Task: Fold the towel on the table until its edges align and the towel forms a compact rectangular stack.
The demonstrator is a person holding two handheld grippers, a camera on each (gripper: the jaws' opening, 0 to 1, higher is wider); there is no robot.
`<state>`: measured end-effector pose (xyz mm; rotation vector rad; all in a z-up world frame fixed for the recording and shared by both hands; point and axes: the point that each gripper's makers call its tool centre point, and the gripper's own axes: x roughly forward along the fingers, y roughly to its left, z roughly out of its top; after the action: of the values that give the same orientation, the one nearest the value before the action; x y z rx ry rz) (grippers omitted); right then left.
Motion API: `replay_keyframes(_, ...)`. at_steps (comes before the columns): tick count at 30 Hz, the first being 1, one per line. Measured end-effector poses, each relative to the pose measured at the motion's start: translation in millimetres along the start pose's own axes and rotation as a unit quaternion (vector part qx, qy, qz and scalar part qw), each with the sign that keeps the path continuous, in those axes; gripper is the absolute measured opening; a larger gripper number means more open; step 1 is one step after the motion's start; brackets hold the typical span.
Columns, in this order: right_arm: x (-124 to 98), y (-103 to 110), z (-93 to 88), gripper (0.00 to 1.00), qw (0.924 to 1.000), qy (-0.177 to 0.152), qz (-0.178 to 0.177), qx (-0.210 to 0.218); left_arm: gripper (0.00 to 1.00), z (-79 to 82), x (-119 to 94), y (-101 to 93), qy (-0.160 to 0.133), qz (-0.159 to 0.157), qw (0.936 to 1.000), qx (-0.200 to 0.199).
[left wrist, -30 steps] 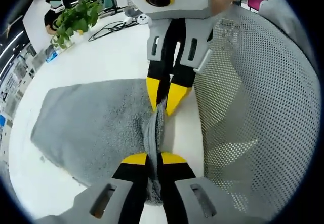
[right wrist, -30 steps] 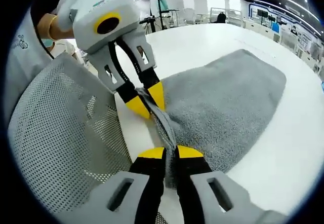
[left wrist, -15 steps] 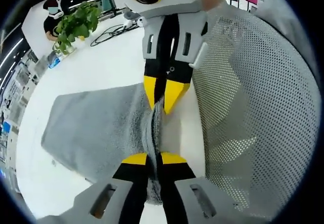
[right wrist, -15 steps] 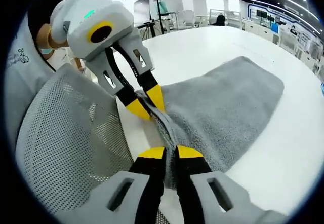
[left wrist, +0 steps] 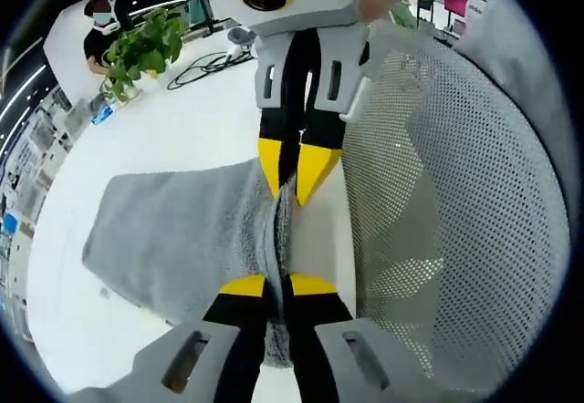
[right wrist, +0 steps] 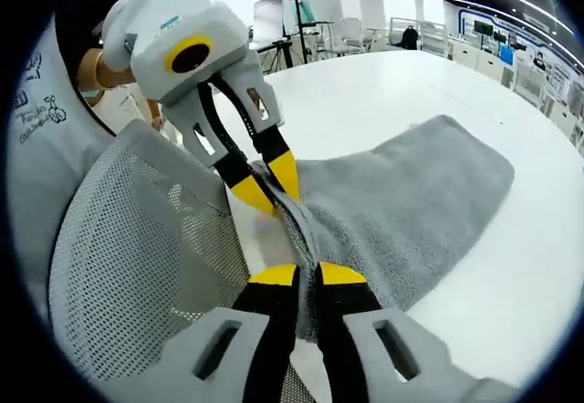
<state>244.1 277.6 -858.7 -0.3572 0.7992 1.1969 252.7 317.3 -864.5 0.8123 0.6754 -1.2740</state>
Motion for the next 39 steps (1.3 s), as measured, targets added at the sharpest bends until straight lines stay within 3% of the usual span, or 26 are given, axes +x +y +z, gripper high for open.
replay_keyframes(10,-16.5,9.1,10.5,0.05,0.9998,-0.003,0.018,0.013,0.07,11.7,-17.5,-3.9,-0.017,0.001,0.9998,-0.005)
replay_keyframes(17,-28.7,15.5,21.3,0.05,0.998,-0.026,0.029,0.049,0.07,19.5,-32.3,-3.7,-0.038,0.009,0.9989,-0.026)
replay_keyframes(26,-48.4,23.3,42.8,0.05,0.9974,-0.049,0.031,0.043,0.07,33.6,-58.2,3.3,-0.066,0.029,0.9972,-0.022)
replay_keyframes(39,-72.5,35.5,71.5,0.05,0.995,-0.066,0.052,0.055,0.07,48.6,-91.2,9.2,-0.089,0.03,0.9942,-0.053)
